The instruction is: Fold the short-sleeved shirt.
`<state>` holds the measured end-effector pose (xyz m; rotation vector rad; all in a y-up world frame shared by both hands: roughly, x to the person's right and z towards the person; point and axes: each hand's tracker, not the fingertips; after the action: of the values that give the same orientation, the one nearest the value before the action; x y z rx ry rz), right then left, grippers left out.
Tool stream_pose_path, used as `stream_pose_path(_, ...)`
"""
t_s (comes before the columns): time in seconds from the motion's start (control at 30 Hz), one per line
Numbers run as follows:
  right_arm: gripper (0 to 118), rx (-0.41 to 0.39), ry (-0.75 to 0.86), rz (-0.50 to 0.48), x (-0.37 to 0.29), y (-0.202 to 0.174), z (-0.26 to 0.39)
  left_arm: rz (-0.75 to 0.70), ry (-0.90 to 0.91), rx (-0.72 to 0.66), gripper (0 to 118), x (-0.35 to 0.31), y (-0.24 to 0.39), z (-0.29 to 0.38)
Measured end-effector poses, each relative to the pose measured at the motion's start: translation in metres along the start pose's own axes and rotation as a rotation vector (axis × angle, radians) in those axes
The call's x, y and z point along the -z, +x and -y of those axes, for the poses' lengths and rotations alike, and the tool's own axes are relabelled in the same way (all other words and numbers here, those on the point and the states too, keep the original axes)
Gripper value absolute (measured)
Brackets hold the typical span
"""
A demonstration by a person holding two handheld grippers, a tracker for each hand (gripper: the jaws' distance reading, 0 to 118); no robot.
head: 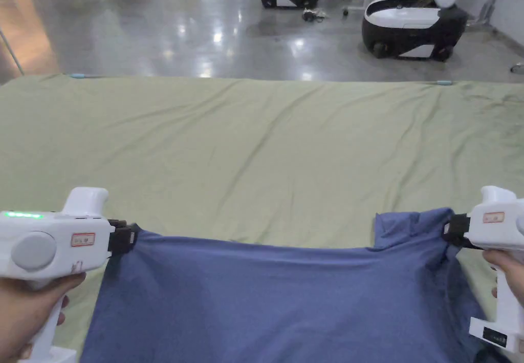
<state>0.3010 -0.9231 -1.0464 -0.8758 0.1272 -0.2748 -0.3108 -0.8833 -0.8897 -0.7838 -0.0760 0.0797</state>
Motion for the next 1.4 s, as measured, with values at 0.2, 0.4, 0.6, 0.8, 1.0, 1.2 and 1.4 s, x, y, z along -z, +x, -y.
stream_pose_path(0.2, 1, -0.045, 0.125, -0.068, -0.076, -0.017, 0.005, 0.000, 0.024, 0.008, 0, -0.016, 0.007, -0.002)
stream_pose_path(0.4, 1, -0.087, 0.246, -0.135, -0.176, -0.007, 0.022, 0.041, 0.112, 0.028, 0, -0.091, 0.007, 0.005)
stream_pose_path(0.6, 1, -0.115, 0.295, -0.159, -0.280, 0.022, 0.097, 0.067, 0.158, 0.061, 0, -0.168, 0.006, 0.065)
stream_pose_path(0.8, 1, -0.076, 0.218, -0.149, -0.299, 0.045, 0.199, 0.098, 0.127, 0.051, 0, -0.208, 0.023, 0.153)
stream_pose_path(1.0, 1, -0.012, 0.130, -0.083, -0.256, 0.078, 0.268, 0.051, -0.018, -0.006, 0, -0.171, 0.027, 0.222)
stream_pose_path(1.2, 63, 0.007, 0.153, -0.061, -0.250, 0.074, 0.282, 0.040, -0.003, -0.100, 58, -0.158, 0.028, 0.238)
stream_pose_path(1.4, 112, 0.014, 0.412, -0.087, -0.321, 0.049, 0.264, 0.106, 0.294, -0.275, 112, -0.228, 0.012, 0.210)
